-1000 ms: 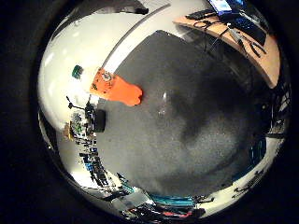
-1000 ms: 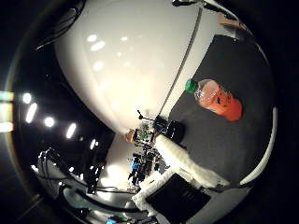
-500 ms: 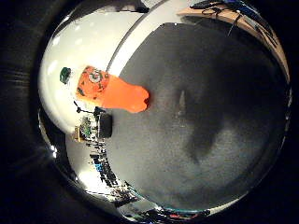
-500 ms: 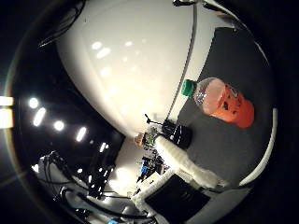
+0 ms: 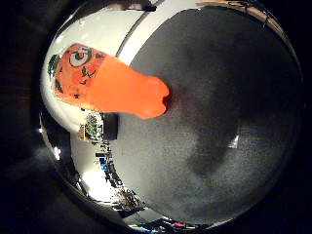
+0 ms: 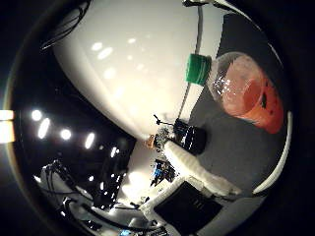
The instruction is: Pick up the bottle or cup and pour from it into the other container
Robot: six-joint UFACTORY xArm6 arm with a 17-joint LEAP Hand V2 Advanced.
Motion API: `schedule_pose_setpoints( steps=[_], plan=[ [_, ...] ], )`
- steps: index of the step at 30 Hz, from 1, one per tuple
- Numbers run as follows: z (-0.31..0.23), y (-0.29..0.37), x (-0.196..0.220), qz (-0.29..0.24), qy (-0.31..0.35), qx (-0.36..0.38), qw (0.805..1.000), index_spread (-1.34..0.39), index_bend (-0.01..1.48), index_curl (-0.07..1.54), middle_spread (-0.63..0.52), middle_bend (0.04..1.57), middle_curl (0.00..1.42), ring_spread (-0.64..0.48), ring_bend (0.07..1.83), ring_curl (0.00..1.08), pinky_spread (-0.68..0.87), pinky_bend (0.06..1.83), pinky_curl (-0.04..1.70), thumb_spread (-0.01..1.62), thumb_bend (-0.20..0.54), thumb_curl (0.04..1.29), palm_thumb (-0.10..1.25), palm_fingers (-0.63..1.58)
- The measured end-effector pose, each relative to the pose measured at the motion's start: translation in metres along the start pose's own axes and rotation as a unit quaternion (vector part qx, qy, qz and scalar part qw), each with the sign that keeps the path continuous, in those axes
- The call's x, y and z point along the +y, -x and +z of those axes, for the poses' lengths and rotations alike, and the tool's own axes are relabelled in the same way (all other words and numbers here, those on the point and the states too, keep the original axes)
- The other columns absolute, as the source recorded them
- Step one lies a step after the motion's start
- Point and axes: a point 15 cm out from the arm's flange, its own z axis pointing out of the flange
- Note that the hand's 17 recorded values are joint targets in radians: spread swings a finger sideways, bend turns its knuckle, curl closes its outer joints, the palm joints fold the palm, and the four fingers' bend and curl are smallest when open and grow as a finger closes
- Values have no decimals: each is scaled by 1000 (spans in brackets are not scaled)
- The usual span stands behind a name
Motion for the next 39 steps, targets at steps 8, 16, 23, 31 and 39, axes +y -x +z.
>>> schedule_pose_setpoints(
  steps=[8, 16, 23, 31, 39],
  plan=[
    [19, 5, -2, -4, 16, -4, 1000, -226, 165, 305, 42, 243, 351, 148, 413, 224, 454, 761, -4, 978, -27, 334, 602, 218],
    [36, 10, 0, -9, 39, -4, 999, -206, 162, 298, 31, 266, 354, 135, 482, 232, 448, 775, -7, 982, -22, 343, 628, 291],
    [36, 8, 3, -1, 45, -3, 999, -199, 169, 285, -83, 450, 418, -15, 773, 293, 254, 836, -16, 990, -21, 374, 693, 567],
    [37, 7, 4, 1, 45, -4, 999, -310, 260, 402, -205, 699, 570, -208, 990, 401, -324, 1094, 31, 969, -20, 426, 793, 1034],
    [43, 8, 4, 7, 52, -4, 999, -397, 589, 687, -240, 930, 750, -231, 1185, 540, -360, 1358, 225, 871, -20, 498, 896, 1146]
  ],
)
